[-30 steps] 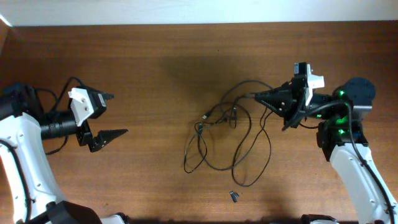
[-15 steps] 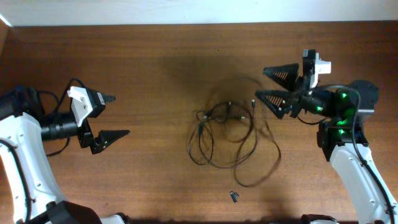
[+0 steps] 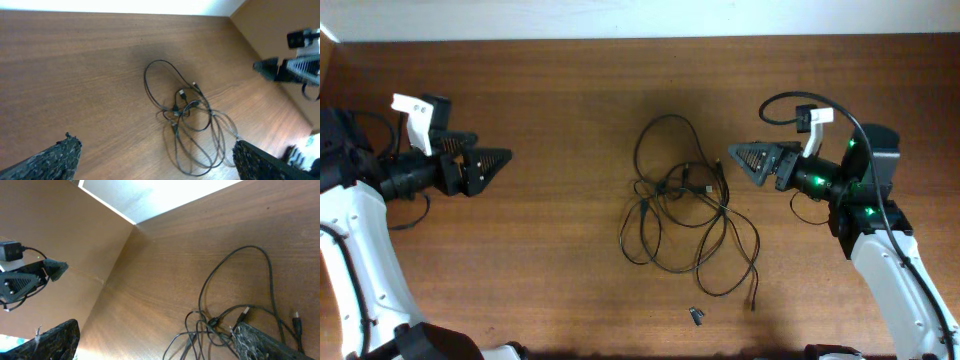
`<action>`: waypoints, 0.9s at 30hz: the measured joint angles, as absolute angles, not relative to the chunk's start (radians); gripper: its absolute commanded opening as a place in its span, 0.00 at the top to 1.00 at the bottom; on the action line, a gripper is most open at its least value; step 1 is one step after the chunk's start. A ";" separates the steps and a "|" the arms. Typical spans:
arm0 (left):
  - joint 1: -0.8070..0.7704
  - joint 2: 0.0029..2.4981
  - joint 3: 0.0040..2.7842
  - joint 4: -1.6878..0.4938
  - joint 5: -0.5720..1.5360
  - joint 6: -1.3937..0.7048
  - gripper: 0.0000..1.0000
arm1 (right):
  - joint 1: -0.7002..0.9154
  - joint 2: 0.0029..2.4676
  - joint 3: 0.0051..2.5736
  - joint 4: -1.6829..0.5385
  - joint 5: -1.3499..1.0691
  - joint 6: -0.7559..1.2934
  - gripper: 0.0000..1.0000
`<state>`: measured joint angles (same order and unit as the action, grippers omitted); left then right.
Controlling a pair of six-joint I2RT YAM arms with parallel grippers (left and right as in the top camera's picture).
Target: Untangle cables
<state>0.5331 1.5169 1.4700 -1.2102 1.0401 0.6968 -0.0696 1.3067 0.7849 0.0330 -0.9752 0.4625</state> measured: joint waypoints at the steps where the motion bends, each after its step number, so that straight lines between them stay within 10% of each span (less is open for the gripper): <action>1: 0.533 1.517 1.470 -1.211 1.040 0.668 0.01 | -0.070 1.306 0.785 0.030 -0.988 0.463 0.02; 14: 0.199 1.517 1.470 -1.012 0.303 0.024 0.01 | 0.339 1.312 0.785 0.030 -0.348 0.985 0.01; 27: 0.102 1.517 1.470 -1.010 0.201 -0.020 0.01 | 0.422 1.659 0.783 0.164 -0.264 1.287 0.01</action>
